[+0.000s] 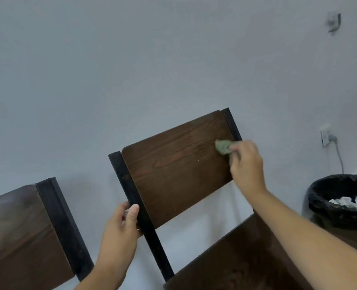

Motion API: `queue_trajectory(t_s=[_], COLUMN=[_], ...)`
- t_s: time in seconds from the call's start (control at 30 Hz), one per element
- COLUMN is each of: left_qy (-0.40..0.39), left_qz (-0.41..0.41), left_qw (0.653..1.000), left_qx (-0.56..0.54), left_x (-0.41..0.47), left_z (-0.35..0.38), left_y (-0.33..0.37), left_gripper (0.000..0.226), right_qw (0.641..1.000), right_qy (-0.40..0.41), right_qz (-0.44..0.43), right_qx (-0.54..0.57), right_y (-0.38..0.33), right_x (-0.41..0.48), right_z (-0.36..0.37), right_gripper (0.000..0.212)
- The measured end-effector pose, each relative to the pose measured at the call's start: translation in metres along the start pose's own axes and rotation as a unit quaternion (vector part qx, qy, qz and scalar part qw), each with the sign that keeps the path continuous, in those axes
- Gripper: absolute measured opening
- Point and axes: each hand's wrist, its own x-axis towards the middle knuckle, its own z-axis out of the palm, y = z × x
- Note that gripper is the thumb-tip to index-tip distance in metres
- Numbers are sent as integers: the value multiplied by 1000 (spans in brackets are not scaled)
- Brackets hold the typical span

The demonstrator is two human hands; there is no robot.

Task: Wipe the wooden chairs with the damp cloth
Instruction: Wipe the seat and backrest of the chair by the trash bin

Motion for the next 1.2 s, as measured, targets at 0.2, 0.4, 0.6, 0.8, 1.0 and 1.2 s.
queue_trajectory(t_s=[0.2, 0.4, 0.6, 0.8, 1.0, 1.2], left_qy=[-2, 0, 2, 7, -1, -8], left_qz=[15, 16, 12, 2, -11, -4], left_qw=[1000, 1000, 1000, 1000, 1000, 1000], left_qx=[-7, -13, -6, -13, -1, 9], left_x=[-3, -8, -5, -5, -5, -9], left_z=[-3, -2, -5, -2, -3, -6], left_y=[1, 0, 0, -1, 1, 1], left_gripper=[43, 32, 48, 50, 44, 42], right_qw=[976, 997, 982, 956, 999, 997], right_qy=[-114, -52, -38, -151, -18, -43], right_qz=[-183, -61, -166, -252, 27, 4], right_qx=[32, 2, 86, -1, -38, -57], right_y=[-55, -24, -108, -36, -20, -9], right_x=[-76, -32, -21, -65, 61, 30], right_z=[15, 2, 38, 8, 7, -2], right_gripper=[13, 16, 15, 17, 14, 12])
